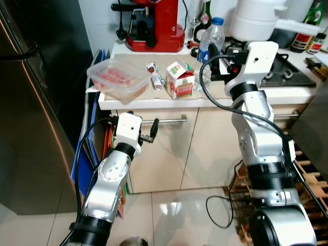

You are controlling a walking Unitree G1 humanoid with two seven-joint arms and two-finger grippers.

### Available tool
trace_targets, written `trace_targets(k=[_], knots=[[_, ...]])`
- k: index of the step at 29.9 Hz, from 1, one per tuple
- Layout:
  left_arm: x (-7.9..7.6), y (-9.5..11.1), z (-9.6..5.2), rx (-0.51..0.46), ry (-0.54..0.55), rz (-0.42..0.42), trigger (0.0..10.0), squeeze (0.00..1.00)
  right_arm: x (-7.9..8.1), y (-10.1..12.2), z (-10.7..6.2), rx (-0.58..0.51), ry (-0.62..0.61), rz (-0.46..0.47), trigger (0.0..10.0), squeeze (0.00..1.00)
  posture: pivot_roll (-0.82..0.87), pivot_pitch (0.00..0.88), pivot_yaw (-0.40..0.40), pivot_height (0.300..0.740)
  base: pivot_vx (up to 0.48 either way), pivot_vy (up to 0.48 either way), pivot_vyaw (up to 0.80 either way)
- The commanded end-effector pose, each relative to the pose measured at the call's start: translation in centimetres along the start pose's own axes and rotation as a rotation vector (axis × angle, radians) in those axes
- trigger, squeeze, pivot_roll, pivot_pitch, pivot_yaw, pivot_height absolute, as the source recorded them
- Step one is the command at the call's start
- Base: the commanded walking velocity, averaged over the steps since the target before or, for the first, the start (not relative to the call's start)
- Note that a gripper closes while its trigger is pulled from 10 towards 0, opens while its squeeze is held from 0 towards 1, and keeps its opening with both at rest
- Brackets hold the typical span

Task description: Restocking fridge

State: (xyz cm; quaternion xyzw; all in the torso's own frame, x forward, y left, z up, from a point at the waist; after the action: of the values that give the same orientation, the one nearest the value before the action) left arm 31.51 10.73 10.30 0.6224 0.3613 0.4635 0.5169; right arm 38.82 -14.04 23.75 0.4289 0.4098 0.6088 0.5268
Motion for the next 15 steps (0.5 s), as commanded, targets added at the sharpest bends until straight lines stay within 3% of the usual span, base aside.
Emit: trace_targets(k=[1,5,8,12,14,15], knots=[[-0.3,-0.3,0.3,0.025,-0.042,0.026,10.0,0.0,-0.7,0.4,0.7,0.001,-0.032,0.0,10.0,0.03,-0.01,0.0,0.01,0.73,0.0,0.0,0.0],[0.0,0.2,0.6,0.011,-0.046,0.05,10.0,0.0,-1.2,0.5,1.2,-0.002,-0.042,-0.002,10.0,0.03,0.0,0.0,0.001,0.73,0.0,0.0,0.0],[0.1,0.6,0.6,-0.006,-0.038,0.045,10.0,0.0,-1.2,0.2,0.5,-0.003,-0.03,0.009,10.0,0.03,0.01,0.0,-0.002,0.73,0.0,0.0,0.0],[0.9,1.1,0.2,-0.047,0.005,-0.003,10.0,0.0,-0.6,-1.8,-2.9,0.018,0.027,-0.005,10.0,0.04,0.0,0.0,0.004,0.73,0.0,0.0,0.0],[1.0,1.2,0.1,-0.054,0.008,-0.017,10.0,0.0,-0.6,-2.4,-3.9,0.027,0.025,-0.005,10.0,0.04,0.0,0.0,0.005,0.73,0.0,0.0,0.0],[1.1,1.2,-0.2,-0.057,0.006,-0.02,10.0,0.0,-0.8,-4.0,-5.6,0.085,0.016,-0.012,10.0,0.05,-0.02,0.0,0.013,0.73,0.259,-0.401,0.0]])
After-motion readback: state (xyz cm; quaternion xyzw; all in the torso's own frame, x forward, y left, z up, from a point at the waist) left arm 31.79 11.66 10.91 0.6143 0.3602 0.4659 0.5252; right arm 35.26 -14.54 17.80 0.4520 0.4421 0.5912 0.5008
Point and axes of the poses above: a point about 5 cm out from each wrist's last joint towards the gripper, its own z axis pointing out of the wrist towards the gripper, its own y axis along the axis of the wrist's last joint, x = y × z, the point moved 2 cm from there along z, pointing out of the wrist towards the gripper, and after that the axes turned 3 degrees about z, right-handed, at the moved point
